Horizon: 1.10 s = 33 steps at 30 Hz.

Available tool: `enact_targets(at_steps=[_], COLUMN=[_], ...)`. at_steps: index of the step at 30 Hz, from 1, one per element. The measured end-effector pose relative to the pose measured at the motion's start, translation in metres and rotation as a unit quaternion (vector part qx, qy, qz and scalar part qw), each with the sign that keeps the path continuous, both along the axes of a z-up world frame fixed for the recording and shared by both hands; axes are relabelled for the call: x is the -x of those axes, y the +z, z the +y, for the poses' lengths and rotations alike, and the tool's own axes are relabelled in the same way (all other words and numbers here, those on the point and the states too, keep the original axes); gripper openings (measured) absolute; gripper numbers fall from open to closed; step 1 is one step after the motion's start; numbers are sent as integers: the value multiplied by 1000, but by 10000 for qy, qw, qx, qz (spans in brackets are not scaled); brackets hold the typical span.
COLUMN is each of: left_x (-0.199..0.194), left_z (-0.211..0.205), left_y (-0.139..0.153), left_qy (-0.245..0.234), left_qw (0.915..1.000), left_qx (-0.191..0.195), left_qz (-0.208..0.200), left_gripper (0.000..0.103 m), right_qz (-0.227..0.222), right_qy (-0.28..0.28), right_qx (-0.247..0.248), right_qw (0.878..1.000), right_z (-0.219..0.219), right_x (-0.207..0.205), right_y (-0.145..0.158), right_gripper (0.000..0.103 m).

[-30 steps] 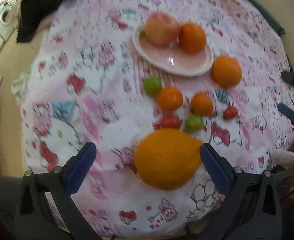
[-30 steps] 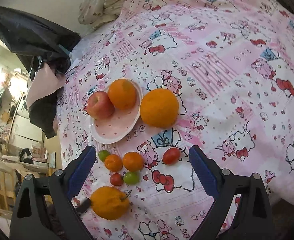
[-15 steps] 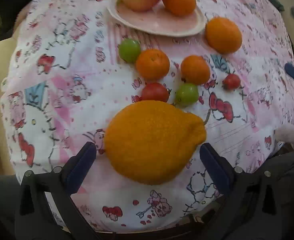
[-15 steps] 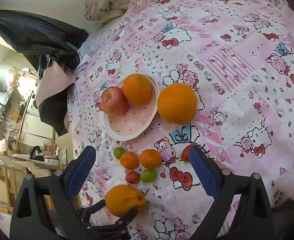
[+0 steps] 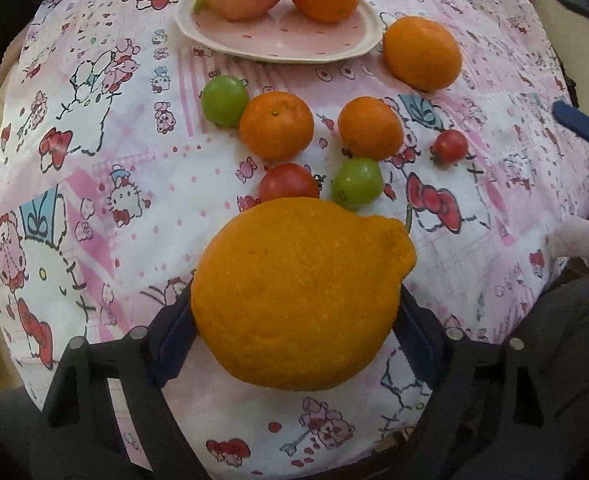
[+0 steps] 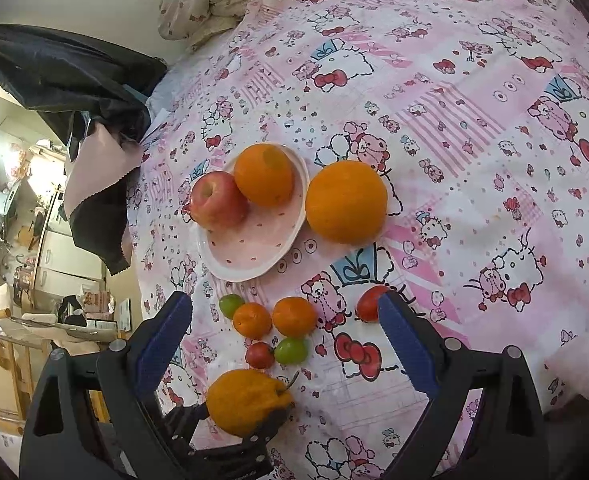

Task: Organize fruits
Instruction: 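Grasp the bumpy yellow-orange citrus with the left gripper, then lift the citrus with the left gripper while the right gripper grasps the second large orange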

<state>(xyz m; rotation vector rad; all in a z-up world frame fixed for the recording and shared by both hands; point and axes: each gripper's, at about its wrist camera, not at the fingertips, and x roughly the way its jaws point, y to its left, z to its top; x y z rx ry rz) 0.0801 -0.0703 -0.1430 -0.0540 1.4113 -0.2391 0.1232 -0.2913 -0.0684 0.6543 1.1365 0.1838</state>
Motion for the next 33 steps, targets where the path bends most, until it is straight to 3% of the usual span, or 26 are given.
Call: enact_targets(at_steps=[5,9,14,19,22,29,33], left_x=[13,18,5,-28,-43,-56,-58], left_z=[3,13,30,61,72,76,72], left_y=[18,50,83,94,96,81,74], left_qy=[-84,-78,-63,292,445,570,509], left_qw=[9996,9984,9984,9975,9960,9949,9959], left_qx=[260,527,382,218,295,545,450], left_qz=[-57,-164,-423,-613,-711,-633,-592], left_gripper=[82,82,82,82,82,82,82], right_qz=[-50,54,499,763,947,1007,1017], right_qy=[-59,-377,-637,-392,-128,520,752], right_qx=[36,-160,-344,-89,-98,1129,1618], right_qw=[10000,9991,9961,9963,9954,9871,9787], right_z=[-3,-21,-47,-45,-30,12,25], right_x=[-1,-5,-30,-70,-88,-109,-114], right_y=[1,-2,-12,-31,-51,-76,-85], right_gripper=[97,97,96,82,81,86,90])
